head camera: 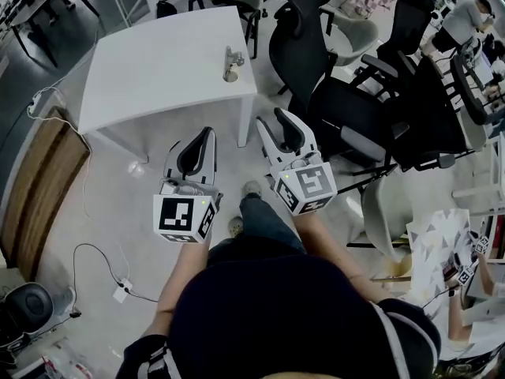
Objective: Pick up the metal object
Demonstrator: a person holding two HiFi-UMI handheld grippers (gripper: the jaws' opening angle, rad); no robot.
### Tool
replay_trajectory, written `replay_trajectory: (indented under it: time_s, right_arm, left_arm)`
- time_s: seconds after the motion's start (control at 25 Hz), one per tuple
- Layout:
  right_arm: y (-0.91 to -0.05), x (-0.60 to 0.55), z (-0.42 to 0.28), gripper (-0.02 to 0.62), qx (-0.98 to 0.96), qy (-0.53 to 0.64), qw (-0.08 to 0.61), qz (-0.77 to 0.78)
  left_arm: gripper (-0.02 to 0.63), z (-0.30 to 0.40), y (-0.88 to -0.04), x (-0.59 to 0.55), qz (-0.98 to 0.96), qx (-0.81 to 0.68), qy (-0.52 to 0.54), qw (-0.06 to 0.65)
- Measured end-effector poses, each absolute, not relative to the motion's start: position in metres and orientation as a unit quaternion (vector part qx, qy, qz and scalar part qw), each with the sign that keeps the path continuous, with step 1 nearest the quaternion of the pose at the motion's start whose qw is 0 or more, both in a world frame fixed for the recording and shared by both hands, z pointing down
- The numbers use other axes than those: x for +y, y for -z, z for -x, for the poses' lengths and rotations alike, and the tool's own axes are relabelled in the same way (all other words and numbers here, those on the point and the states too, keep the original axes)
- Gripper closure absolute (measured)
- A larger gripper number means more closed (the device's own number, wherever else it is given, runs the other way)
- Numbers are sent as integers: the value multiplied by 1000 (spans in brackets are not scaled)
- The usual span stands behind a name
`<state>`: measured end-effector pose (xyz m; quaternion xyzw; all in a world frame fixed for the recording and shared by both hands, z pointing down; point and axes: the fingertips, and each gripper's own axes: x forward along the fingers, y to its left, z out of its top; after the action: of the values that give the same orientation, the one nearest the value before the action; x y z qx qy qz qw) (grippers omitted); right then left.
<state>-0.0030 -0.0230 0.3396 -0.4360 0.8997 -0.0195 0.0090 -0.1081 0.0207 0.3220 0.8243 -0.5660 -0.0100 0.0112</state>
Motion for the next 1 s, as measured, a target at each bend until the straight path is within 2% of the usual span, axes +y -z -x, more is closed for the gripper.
replay_trajectory:
  time_s: [0.32,0.6,1.0]
  right_arm:
    - [-350,-87,19,437,901,25,15,432]
    - [-363,-187,38,437,901,26,11,433]
    - [-401,-319,66,437,908,57,-37,414]
  left_arm:
    - [581,120,-327,-30,-821,-571,11,4]
    - [581,131,-334,-125,-820,-572,4,3]
    - [581,149,-351,-256,-809,-587,-18,35]
